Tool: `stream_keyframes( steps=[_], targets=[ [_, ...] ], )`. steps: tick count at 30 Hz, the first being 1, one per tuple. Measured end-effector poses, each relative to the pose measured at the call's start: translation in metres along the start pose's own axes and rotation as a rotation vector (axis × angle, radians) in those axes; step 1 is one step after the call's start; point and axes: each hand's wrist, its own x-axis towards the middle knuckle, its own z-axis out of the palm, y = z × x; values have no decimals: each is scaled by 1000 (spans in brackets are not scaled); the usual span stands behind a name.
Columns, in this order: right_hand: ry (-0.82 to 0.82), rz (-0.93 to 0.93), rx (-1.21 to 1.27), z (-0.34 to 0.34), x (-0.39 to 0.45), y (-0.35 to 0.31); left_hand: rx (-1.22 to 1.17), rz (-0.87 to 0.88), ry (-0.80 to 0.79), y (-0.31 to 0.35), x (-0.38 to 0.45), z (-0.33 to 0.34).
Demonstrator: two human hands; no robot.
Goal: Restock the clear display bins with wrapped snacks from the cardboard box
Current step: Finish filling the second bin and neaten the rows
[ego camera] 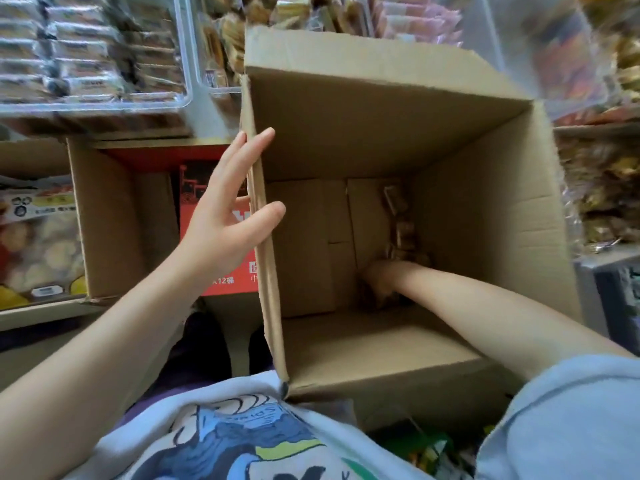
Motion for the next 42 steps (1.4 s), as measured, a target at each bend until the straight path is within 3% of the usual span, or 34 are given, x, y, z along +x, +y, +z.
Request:
stream_keyframes(
  steps=[4, 7, 9, 11, 15, 18, 27, 32, 35, 38, 42],
  targets=[
    [57, -30, 126, -23, -7, 9, -24, -3, -41, 3, 13, -3],
    [202, -216, 666, -70, -48, 15, -28, 6, -76, 7, 32, -12],
    [214, -469, 1128, -94, -88, 11, -12, 18, -81, 12, 43, -20],
    [177, -714, 1403, -107, -117, 11, 17, 25, -79, 10, 54, -24],
    [210, -1048, 1631, -136, -166, 5, 173, 107, 24, 14, 59, -40],
    [211, -1121, 1735, -150, -182, -7, 257, 188, 94, 9, 50, -48],
    [235, -1175, 1456, -210, -200, -61, 231, 91, 334, -13, 10, -94],
    [330, -1175, 1601, -268, -215, -100, 108, 33, 247, -13, 10, -114],
    [381, -1131, 1604, -308, -218, -125, 118, -39, 318, -18, 19, -142],
    [552, -976, 1361, -345, -215, -155, 262, -74, 344, -41, 36, -176],
    [1008, -485, 699, -387, -192, -193, 466, -121, 187, -72, 69, -201]
  ],
)
